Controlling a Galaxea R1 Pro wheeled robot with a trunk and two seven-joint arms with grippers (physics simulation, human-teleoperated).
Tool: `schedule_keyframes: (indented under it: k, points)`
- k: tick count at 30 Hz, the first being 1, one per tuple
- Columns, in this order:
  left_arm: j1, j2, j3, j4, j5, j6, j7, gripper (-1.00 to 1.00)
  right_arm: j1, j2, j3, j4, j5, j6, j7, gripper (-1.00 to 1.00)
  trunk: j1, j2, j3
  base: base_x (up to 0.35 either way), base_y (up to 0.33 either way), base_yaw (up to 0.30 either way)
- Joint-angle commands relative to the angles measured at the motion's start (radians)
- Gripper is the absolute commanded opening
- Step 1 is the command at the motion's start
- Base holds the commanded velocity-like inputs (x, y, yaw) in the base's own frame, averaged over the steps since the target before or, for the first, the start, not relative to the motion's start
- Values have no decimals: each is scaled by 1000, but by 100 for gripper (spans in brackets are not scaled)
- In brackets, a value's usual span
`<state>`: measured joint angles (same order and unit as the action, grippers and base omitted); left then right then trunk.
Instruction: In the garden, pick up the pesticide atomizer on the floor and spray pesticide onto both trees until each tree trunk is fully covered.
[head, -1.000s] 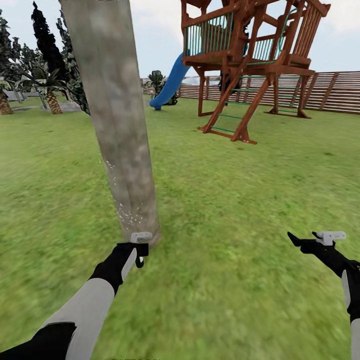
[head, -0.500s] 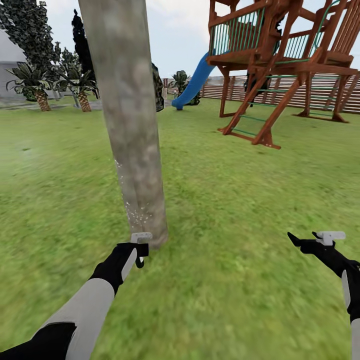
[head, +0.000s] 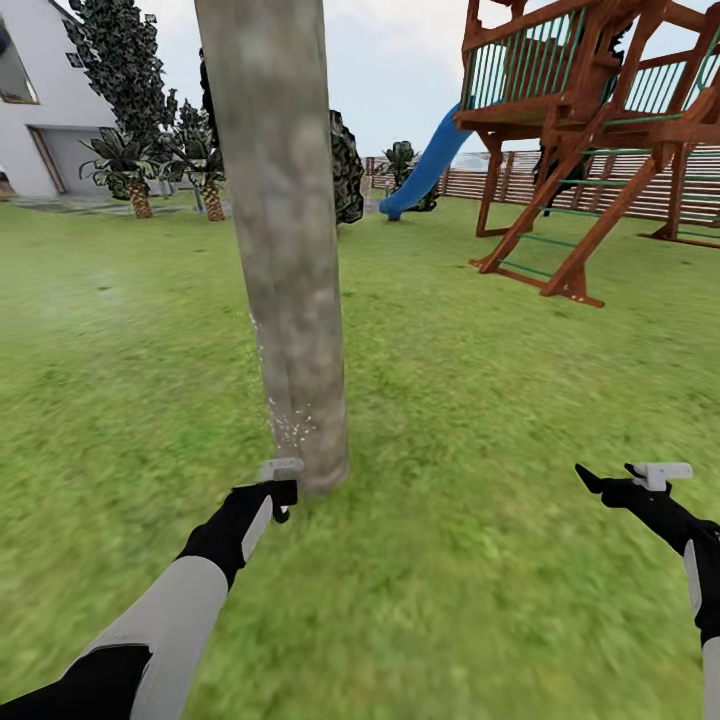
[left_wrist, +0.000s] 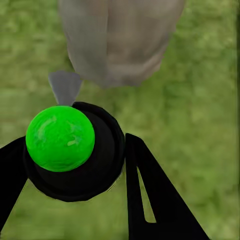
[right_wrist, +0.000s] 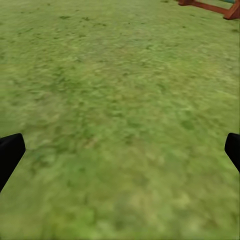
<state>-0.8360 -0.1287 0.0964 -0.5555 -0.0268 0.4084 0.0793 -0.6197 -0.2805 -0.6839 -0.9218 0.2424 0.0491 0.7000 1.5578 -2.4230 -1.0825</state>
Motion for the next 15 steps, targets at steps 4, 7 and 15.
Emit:
schedule_keyframes:
  k: [4, 7, 15]
  points:
    - [-38, 6, -5, -27, -9, 84, -79, -100, 0, -2, -2, -2, -1, 0, 0, 100, 0, 0, 0, 0, -1, -63]
    - [-95, 10, -6, -89, -9, 208, -171, -100, 0, -3, -2, -3, -1, -1, 0, 100, 0, 0, 0, 0, 0, -227]
    - [-271, 86, -8, -250, -14, 566, -228, -100, 0, -3, -2, -3, -2, -2, -1, 100, 0, 0, 0, 0, 0, -9]
